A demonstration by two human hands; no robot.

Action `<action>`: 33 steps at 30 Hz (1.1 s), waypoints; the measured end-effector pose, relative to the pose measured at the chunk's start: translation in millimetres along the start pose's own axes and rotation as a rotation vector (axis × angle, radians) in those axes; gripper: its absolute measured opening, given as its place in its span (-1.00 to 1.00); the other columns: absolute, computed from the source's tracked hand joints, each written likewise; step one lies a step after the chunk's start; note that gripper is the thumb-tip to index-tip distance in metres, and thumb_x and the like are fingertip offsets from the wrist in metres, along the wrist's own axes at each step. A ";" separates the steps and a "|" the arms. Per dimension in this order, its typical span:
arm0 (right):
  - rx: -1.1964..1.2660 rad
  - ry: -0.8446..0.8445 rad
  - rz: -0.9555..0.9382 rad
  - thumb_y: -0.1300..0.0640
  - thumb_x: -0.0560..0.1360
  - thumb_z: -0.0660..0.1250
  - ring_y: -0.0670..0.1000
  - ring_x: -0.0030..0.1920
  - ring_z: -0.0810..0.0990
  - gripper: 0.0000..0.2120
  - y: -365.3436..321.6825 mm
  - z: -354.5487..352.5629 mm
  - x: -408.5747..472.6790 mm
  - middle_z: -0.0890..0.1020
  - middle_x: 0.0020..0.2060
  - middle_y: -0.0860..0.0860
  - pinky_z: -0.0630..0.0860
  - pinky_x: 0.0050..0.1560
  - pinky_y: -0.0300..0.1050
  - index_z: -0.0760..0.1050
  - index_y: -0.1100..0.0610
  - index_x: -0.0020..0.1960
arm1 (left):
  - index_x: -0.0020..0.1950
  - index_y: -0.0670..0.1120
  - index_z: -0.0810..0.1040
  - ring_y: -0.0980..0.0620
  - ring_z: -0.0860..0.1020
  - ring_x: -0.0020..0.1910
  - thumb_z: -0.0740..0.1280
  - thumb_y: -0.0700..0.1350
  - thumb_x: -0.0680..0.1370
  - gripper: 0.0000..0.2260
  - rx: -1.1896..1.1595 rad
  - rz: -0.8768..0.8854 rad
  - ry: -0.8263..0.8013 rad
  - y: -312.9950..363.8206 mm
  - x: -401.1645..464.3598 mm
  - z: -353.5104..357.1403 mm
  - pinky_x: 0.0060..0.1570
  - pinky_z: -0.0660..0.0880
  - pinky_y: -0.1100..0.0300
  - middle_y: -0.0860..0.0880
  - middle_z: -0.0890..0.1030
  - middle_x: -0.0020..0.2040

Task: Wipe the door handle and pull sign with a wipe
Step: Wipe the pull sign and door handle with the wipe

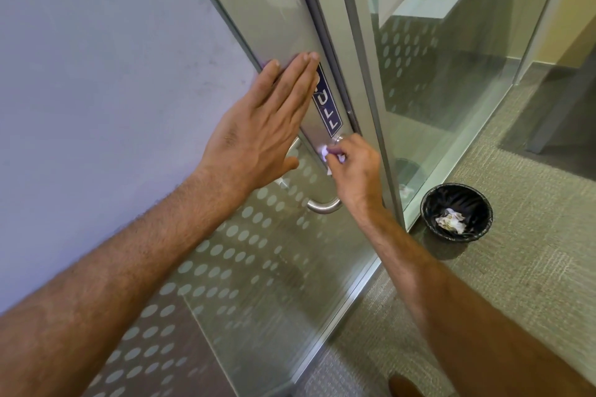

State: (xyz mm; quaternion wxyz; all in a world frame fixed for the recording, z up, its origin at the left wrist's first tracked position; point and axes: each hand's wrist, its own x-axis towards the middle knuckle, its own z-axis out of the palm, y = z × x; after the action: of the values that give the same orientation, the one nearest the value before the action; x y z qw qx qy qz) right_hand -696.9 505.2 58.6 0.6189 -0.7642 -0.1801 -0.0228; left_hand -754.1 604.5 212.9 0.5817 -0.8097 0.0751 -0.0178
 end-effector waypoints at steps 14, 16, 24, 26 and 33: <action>-0.057 -0.133 -0.253 0.34 0.48 0.43 0.01 -0.12 0.59 -0.97 -13.2 -7.8 12.2 0.62 -0.10 0.14 0.61 -0.05 -0.11 0.62 0.30 -0.14 | 0.71 -0.32 -0.13 -0.22 -0.06 0.72 -0.08 0.53 0.53 0.08 -0.001 -0.004 0.000 0.7 -0.5 -1.0 0.68 -0.02 -0.11 -0.32 -0.12 0.71; -0.151 -0.201 -0.281 0.33 0.49 0.41 0.04 -0.12 0.59 -0.96 0.5 -20.8 21.4 0.62 -0.07 0.12 0.60 -0.03 0.00 0.63 0.28 -0.13 | 0.70 -0.32 -0.16 -0.22 -0.08 0.72 -0.09 0.53 0.53 0.08 -0.011 -0.008 -0.011 0.8 -0.1 -0.7 0.68 -0.05 -0.12 -0.33 -0.15 0.70; -0.168 -0.288 -0.191 0.25 0.51 0.42 0.11 -0.12 0.62 -0.89 33.8 -47.8 41.3 0.68 -0.12 0.16 0.57 -0.02 0.08 0.66 0.27 -0.01 | 0.70 -0.31 -0.21 -0.23 -0.11 0.72 -0.12 0.54 0.52 0.10 -0.023 -0.004 -0.031 2.1 -0.1 3.1 0.68 -0.09 -0.13 -0.32 -0.19 0.70; -0.069 -0.210 -0.066 0.25 0.50 0.42 0.04 -0.18 0.61 -0.89 41.2 -45.7 28.7 0.68 -0.14 0.15 0.59 -0.10 -0.18 0.67 0.26 0.00 | 0.70 -0.31 -0.20 -0.23 -0.11 0.72 -0.13 0.54 0.51 0.10 -0.019 0.002 -0.028 2.4 -0.4 4.8 0.68 -0.08 -0.13 -0.32 -0.18 0.70; 0.140 0.082 0.301 0.18 0.47 0.47 -0.19 -0.27 0.54 -0.93 40.7 -43.5 -13.5 0.64 -0.18 -0.01 0.44 -0.28 -0.49 0.69 0.02 -0.11 | 0.71 -0.30 -0.18 -0.22 -0.09 0.72 -0.13 0.54 0.51 0.10 -0.013 -0.002 -0.006 2.6 0.2 7.3 0.68 -0.06 -0.13 -0.31 -0.16 0.71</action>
State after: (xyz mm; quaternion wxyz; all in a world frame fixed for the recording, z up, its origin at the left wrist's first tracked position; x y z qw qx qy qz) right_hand -689.0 453.5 27.1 0.6739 -0.7359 -0.0397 0.0517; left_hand -753.3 610.5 208.1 0.5768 -0.8135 0.0726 -0.0153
